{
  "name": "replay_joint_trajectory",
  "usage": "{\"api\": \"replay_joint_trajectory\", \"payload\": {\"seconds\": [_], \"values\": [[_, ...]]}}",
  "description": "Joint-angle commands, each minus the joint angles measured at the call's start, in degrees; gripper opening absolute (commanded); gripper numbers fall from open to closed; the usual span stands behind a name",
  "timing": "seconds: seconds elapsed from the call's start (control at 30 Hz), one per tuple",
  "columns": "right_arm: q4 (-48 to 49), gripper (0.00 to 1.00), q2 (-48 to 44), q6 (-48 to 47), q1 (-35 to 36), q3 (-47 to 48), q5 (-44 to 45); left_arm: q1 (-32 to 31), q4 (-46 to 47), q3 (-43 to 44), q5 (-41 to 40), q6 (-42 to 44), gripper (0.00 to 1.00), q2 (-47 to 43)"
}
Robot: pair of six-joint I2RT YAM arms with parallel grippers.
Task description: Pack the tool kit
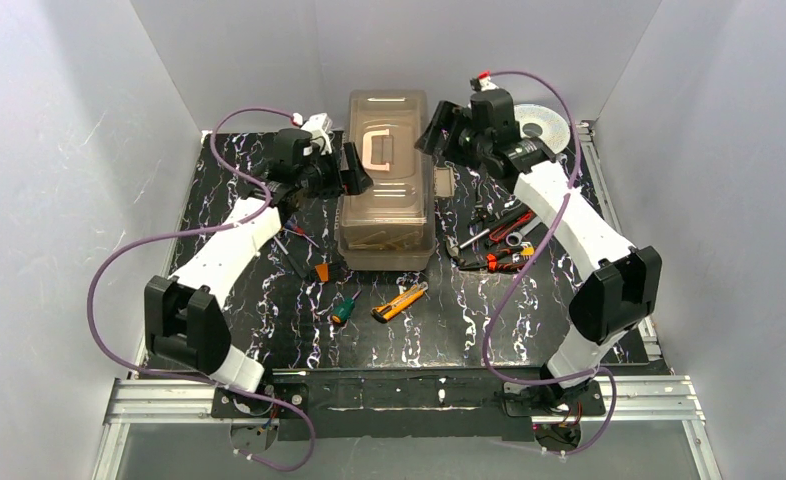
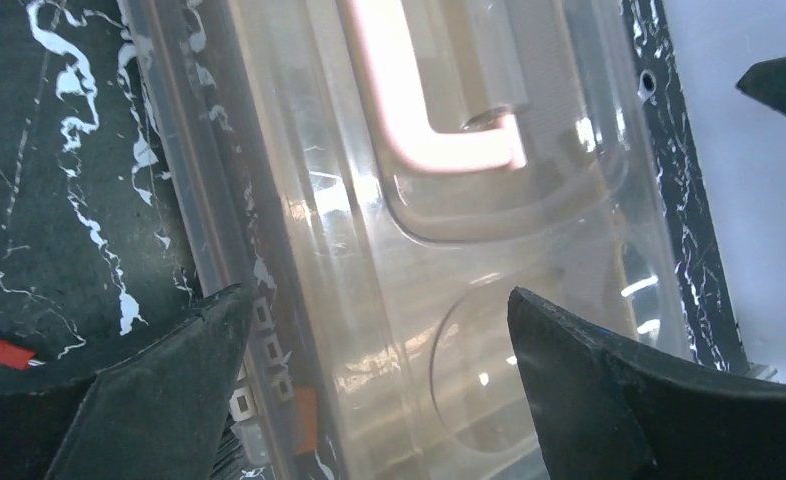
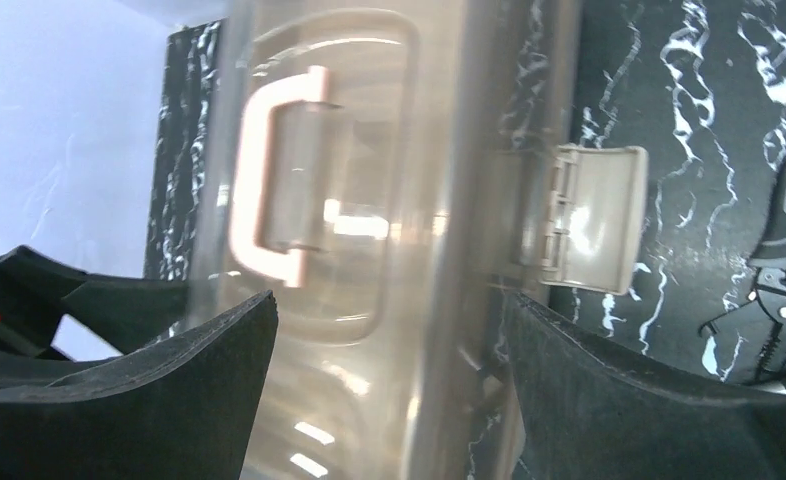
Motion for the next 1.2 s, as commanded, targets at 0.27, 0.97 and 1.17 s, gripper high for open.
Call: {"api": "replay_joint_trajectory", "payload": {"seconds": [0.27, 0.97, 1.17], "values": [[-12.9, 0.80, 14.3, -0.4, 8.3, 28.9, 6.5, 6.9, 0.2, 2.9, -5.6, -13.8, 1.00, -9.0], [-13.3, 0.77, 30.9, 3.0, 12.8, 43.7, 10.2, 11.9, -0.7, 4.2, -2.7, -17.4, 1.00, -10.5], [-13.7, 0.77, 32.4, 4.0, 14.4, 43.4, 11.7, 12.3, -0.2, 3.1, -3.1, -17.2, 1.00, -11.4]]}}
